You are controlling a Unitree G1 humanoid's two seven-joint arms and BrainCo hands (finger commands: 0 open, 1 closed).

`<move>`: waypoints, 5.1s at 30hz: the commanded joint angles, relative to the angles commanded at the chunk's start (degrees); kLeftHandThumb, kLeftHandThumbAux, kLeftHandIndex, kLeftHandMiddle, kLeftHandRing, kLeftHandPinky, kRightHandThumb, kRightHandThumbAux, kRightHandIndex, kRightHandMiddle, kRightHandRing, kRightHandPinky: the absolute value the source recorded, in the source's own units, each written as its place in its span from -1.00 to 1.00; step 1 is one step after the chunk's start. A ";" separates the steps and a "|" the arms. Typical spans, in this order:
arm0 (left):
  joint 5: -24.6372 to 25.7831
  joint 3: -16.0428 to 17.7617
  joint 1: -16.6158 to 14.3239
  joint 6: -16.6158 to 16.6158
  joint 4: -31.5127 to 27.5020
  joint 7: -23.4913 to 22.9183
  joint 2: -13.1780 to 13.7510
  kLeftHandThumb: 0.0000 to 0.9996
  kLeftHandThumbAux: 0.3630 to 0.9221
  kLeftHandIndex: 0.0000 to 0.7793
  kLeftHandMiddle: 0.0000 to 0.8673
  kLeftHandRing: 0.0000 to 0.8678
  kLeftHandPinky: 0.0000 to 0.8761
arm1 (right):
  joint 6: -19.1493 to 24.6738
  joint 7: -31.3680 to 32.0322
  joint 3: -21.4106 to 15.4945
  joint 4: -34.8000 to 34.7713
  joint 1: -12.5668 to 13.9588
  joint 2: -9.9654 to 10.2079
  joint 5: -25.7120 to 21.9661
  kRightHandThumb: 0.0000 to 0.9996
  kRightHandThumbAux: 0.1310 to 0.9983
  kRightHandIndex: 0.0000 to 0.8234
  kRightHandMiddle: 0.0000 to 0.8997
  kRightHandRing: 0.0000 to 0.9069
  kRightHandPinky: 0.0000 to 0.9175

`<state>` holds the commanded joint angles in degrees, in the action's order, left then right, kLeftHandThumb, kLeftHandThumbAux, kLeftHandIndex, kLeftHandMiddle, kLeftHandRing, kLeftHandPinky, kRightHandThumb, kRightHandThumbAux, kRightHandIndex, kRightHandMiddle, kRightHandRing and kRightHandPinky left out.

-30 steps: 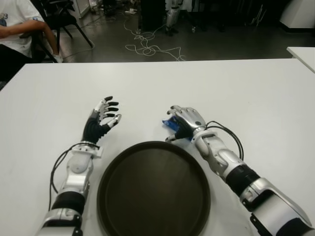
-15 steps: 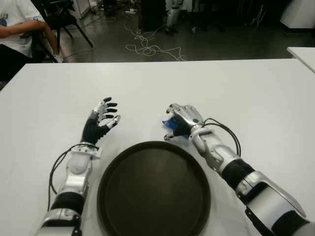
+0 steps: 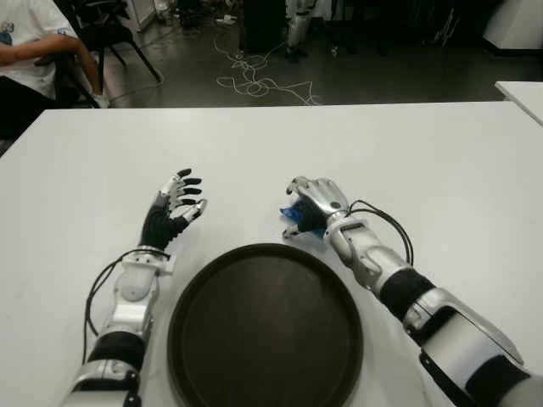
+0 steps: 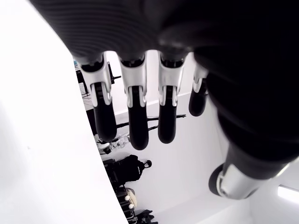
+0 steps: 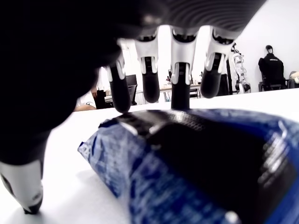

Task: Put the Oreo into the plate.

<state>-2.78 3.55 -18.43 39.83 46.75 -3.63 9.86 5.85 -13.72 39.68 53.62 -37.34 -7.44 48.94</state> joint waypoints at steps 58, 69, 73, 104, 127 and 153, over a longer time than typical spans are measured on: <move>0.01 0.02 0.23 -0.65 -0.77 -0.28 0.28 -0.75 -0.05 -0.62 -0.42 -0.40 -0.40 | 4.72 7.53 -1.36 -1.31 -2.99 -1.42 -1.79 -1.00 0.58 -0.35 -0.46 -0.43 -0.33; -0.11 0.05 -0.37 -0.03 0.32 -0.18 0.35 -0.75 0.04 -0.61 -0.41 -0.40 -0.39 | 7.16 14.14 -1.24 -11.53 0.57 -3.58 -1.56 -1.00 0.60 -0.45 -0.58 -0.51 -0.39; -0.16 -0.02 -0.45 0.22 0.39 -0.24 0.34 -0.77 0.10 -0.61 -0.40 -0.39 -0.38 | 8.59 16.65 -0.85 -15.45 1.79 -4.52 -1.03 -1.00 0.62 -0.51 -0.62 -0.53 -0.41; -0.30 0.14 -0.55 -0.34 0.00 -0.17 0.43 -0.75 0.11 -0.56 -0.39 -0.39 -0.37 | 15.71 23.74 -1.21 -30.26 8.64 -9.26 4.05 -1.00 0.58 -0.56 -0.67 -0.62 -0.64; -0.45 0.06 -0.17 -1.08 -0.94 -0.20 0.41 -0.78 0.09 -0.60 -0.39 -0.39 -0.39 | 14.80 21.94 -2.62 -30.44 10.28 -9.10 3.81 -1.00 0.68 -0.41 -0.51 -0.37 -0.32; -1.35 -0.34 0.89 -1.45 -3.11 0.97 0.14 -0.83 0.07 -0.59 -0.38 -0.40 -0.43 | 11.28 16.21 0.94 -21.29 7.89 -7.81 6.63 0.27 0.43 0.00 -0.42 -0.37 -0.22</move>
<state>-4.13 3.21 -17.54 38.38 43.64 -2.66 9.99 17.13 2.49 40.62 32.34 -29.45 -15.24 55.57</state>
